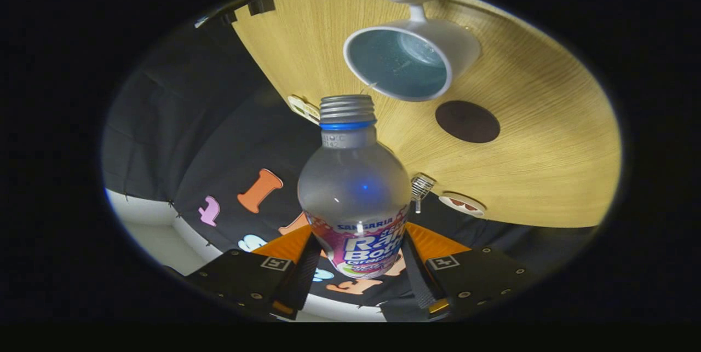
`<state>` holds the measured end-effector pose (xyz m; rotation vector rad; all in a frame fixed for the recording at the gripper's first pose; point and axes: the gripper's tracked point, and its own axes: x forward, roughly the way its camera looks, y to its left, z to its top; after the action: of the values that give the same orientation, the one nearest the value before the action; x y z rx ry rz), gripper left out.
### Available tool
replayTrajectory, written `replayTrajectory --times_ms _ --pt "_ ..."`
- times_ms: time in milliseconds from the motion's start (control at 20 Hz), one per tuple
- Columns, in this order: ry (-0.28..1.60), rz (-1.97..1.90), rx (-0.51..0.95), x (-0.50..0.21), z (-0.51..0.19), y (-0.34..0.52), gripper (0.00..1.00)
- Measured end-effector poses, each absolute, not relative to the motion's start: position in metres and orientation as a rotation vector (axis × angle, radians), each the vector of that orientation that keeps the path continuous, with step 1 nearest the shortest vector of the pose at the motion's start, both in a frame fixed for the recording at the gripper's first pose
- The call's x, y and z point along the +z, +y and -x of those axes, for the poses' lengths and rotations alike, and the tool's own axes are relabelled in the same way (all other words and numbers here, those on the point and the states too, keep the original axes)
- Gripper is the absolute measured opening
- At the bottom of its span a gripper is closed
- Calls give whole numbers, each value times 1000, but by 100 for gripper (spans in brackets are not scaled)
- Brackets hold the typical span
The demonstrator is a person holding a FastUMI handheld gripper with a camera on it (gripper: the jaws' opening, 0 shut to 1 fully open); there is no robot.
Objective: Take the bottle from table, then pour the juice into the cup, finally place the bottle on the coaster
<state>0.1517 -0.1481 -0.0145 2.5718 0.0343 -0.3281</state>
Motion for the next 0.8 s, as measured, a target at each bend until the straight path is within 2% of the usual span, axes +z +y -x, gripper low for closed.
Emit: replayTrajectory --times_ms 800 --pt "80 -2463 -371 -35 -153 -135 75"
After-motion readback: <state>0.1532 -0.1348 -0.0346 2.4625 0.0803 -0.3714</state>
